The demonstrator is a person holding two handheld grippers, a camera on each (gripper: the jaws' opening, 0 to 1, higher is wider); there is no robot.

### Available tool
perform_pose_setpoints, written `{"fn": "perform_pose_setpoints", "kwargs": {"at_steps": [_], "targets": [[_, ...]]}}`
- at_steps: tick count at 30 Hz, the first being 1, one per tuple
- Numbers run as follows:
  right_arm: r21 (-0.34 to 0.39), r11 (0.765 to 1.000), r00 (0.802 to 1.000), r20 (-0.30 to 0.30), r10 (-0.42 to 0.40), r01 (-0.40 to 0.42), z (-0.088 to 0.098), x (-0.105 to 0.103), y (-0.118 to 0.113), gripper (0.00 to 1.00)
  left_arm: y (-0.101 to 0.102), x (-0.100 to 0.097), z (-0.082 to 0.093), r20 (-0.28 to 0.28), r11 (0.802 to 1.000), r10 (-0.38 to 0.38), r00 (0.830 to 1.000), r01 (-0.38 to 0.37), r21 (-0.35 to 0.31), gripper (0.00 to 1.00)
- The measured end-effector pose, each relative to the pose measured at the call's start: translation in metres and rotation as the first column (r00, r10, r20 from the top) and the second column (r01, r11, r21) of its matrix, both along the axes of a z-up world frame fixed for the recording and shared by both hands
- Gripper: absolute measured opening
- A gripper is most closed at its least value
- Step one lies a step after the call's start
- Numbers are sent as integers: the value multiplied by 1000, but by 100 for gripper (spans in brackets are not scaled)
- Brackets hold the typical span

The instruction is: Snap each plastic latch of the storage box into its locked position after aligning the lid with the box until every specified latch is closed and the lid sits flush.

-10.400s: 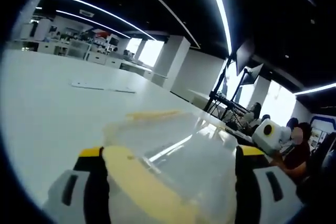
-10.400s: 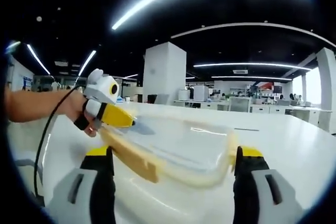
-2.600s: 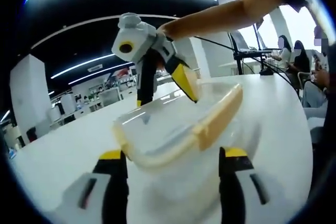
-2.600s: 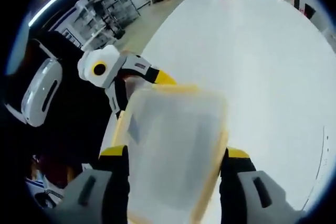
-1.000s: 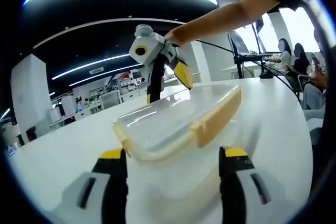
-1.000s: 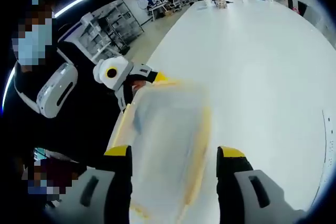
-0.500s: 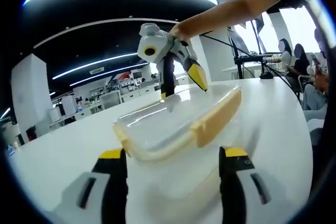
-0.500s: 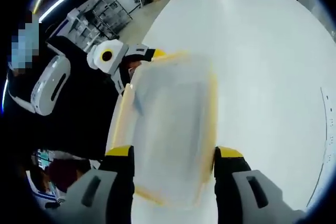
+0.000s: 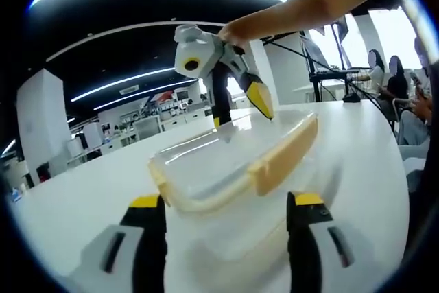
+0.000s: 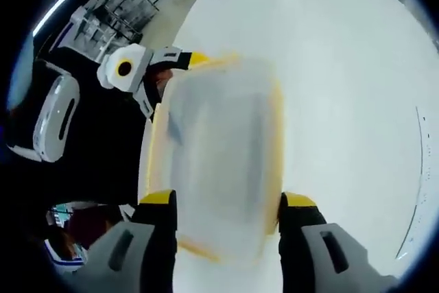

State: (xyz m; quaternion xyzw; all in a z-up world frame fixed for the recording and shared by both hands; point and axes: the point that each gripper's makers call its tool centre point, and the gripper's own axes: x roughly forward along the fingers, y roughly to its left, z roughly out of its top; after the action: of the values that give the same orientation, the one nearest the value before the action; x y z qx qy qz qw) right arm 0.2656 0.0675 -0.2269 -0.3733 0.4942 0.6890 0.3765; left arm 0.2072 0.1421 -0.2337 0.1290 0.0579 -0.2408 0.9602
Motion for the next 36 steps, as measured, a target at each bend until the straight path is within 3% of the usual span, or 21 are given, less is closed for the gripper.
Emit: {"fn": "perform_pose_setpoints", "kwargs": {"at_steps": [10,19,29,36], "targets": [[-53,996,997,-18,75,-76,0,1,-1,52,1,1,1,-21,1000,-3,1000,4,5,71],[-87,992,995,-44,85,-89,2,-6,-3,49,2,-1,1,-20,1000,-2,1000,2,-6,71],[-57,996,996,-74,57,-62,3,-12,-7,54,1,-2,1,-1,1000,-13,1000,13,-14,72],[46,999,994,-111,23,-18,2,-8,-8,56,1,-1,1,4,1000,-16,1000,16,-22,72]]}}
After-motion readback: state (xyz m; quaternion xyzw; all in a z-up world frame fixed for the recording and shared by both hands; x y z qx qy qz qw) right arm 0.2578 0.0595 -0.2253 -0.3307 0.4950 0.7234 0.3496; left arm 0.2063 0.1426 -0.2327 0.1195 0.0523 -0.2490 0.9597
